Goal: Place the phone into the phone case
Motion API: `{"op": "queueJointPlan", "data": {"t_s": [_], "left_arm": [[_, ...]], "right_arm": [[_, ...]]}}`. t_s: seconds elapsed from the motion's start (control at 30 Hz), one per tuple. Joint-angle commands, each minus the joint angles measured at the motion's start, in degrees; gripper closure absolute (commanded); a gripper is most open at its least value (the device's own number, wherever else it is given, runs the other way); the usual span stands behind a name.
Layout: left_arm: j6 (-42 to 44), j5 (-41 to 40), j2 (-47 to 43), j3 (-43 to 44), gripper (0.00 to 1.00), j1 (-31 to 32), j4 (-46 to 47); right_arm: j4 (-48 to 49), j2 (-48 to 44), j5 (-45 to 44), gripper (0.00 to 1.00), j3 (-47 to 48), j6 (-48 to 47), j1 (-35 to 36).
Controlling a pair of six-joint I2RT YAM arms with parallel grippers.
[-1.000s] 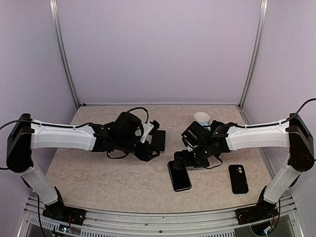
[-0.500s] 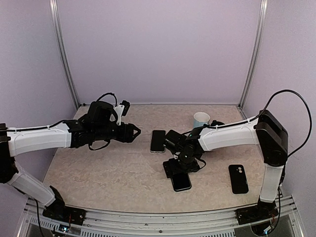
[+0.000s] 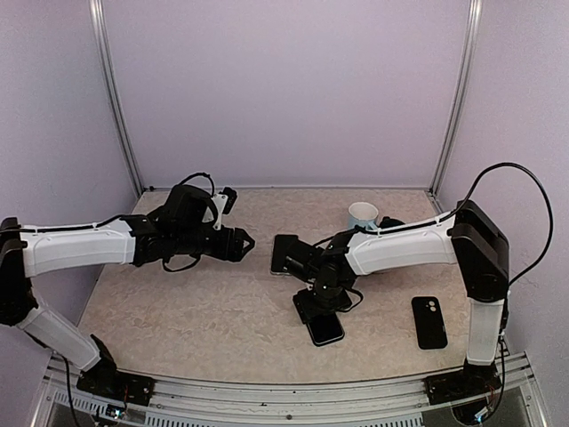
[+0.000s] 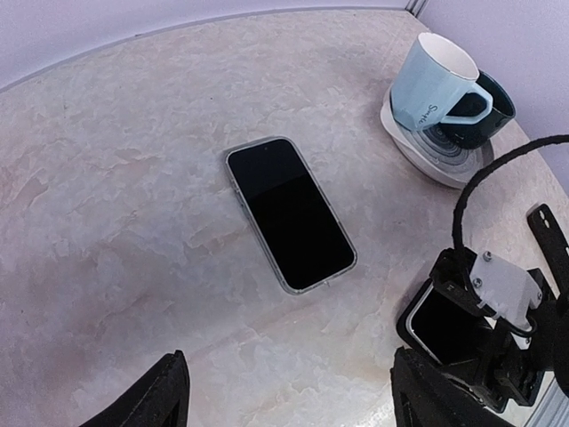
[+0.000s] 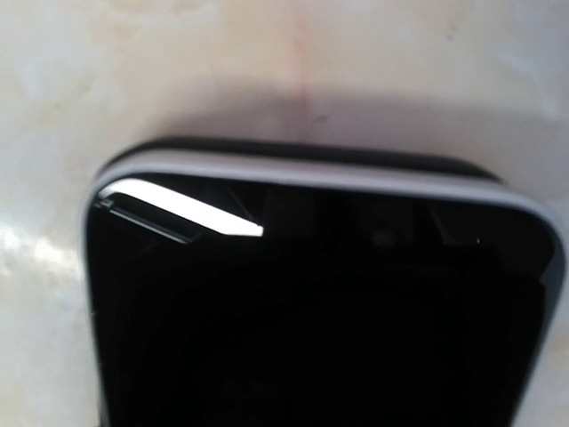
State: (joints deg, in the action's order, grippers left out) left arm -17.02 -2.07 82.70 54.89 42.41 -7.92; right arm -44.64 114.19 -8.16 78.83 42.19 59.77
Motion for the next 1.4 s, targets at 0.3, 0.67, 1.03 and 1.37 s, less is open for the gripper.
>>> {"op": "queueJointPlan", "data": {"t_s": [0.3, 0.67, 1.03, 1.37], "left_arm": [[-8.2, 25.1, 15.5, 3.8, 0.09, 0.5, 13.4], [-16.6, 40.8, 29.0, 6.2, 0.14, 2.9, 28.3], [-19.1, 37.9, 34.4, 6.4, 0.2, 1.8, 27.7], [-20.4, 38.0, 34.3, 6.6, 0.17, 1.4, 26.7]], "right_arm": [[30.8, -14.8, -2.5, 0.66, -20.5, -10.5, 1.7], [43.9, -18.0, -5.3, 0.67, -29.8, -15.2, 1.8], [45.0, -18.4, -5.8, 0.7, -31.4, -15.4, 1.8], [43.6, -18.5, -6.1, 0.67, -30.7, -15.8, 1.8]]}}
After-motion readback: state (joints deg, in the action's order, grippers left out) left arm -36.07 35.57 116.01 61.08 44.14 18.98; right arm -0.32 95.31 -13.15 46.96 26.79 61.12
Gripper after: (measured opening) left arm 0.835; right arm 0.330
